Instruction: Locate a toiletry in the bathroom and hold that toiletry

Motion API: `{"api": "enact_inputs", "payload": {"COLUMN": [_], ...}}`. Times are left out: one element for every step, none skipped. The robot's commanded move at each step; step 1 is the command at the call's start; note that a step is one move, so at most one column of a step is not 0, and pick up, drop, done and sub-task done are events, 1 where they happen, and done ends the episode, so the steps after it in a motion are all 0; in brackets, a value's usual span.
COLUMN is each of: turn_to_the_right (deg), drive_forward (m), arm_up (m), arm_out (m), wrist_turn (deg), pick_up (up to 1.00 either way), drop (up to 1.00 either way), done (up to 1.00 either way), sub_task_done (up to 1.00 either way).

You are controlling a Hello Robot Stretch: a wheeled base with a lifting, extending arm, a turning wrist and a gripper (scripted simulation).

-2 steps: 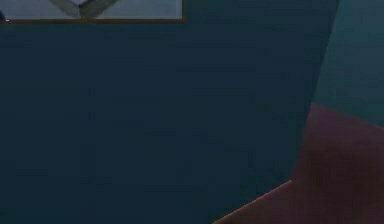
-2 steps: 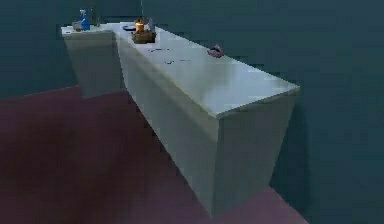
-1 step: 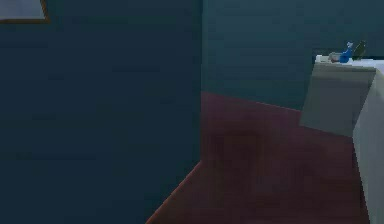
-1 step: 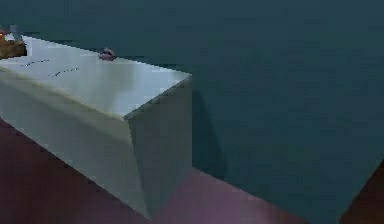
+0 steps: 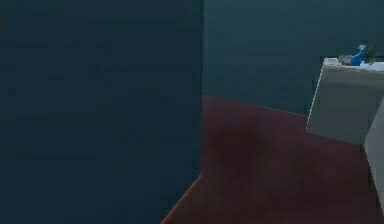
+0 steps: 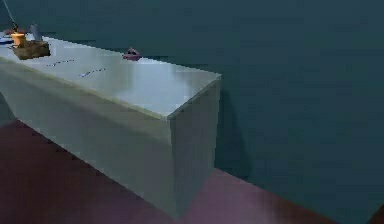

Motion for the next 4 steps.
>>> {"api": "enact_inputs", "payload": {"turn_to_the_right": [21.0, 0.0, 0.0, -9.0], "drive_forward": [0.0, 1.0, 0.8, 0.0], "arm_up": [0.0, 0.0, 0.0, 0.0], "arm_out": [0.0, 0.0, 0.0, 0.0], "wrist_turn": [0.0, 0.0, 0.0, 0.0], "pick_up": [0.0, 0.0, 0.0, 0.0], "drop": [0.0, 0.0, 0.0, 0.0], "done": [0.0, 0.0, 0.0, 0.0], "sub_task_done": [0.0, 0.0, 0.0, 0.0]}}
